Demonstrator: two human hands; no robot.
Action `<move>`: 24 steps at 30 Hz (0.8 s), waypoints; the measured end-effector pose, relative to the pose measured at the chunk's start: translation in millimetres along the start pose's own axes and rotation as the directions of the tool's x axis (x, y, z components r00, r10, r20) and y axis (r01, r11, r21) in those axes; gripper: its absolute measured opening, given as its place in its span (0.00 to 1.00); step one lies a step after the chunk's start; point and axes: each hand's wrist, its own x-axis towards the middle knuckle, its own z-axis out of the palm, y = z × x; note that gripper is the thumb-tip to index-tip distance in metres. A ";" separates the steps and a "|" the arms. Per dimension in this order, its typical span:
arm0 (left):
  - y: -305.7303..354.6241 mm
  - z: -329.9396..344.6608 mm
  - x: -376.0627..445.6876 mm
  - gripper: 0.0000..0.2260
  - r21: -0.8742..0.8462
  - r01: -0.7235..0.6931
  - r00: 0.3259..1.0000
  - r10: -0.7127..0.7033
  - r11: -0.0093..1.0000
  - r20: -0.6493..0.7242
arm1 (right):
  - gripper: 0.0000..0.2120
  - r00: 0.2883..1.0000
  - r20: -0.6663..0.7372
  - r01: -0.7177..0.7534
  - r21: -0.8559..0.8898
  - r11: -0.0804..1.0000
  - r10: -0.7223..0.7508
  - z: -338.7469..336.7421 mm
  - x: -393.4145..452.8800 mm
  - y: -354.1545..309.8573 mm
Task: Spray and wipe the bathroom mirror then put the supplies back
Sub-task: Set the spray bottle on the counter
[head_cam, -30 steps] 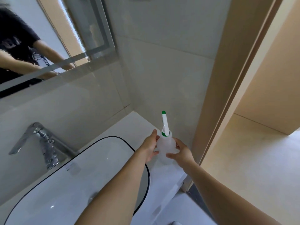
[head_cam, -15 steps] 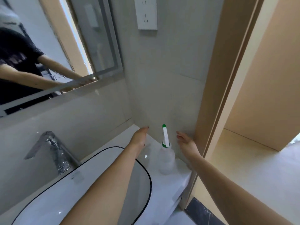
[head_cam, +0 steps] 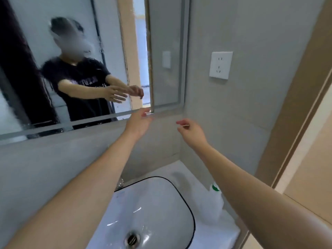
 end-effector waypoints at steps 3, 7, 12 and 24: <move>-4.3 -54.3 -12.0 0.20 0.107 0.003 0.995 0.008 0.994 -0.100 | 0.11 0.990 0.062 0.131 -0.028 0.991 -0.129 37.2 7.8 -46.3; -21.9 -128.7 -48.8 0.21 0.240 0.100 0.954 -0.025 0.966 -0.298 | 0.12 0.923 0.235 0.333 -0.083 0.939 -0.306 96.3 -0.7 -104.8; -44.5 -200.9 -122.2 0.20 0.355 0.330 0.845 -0.107 0.875 -0.524 | 0.14 0.728 0.470 0.615 -0.125 0.779 -0.500 164.0 -29.3 -143.0; -57.5 -159.8 -371.8 0.21 0.121 0.794 0.402 -0.365 0.596 -0.840 | 0.17 0.120 0.790 0.896 0.174 0.408 -0.601 212.6 -194.1 -140.4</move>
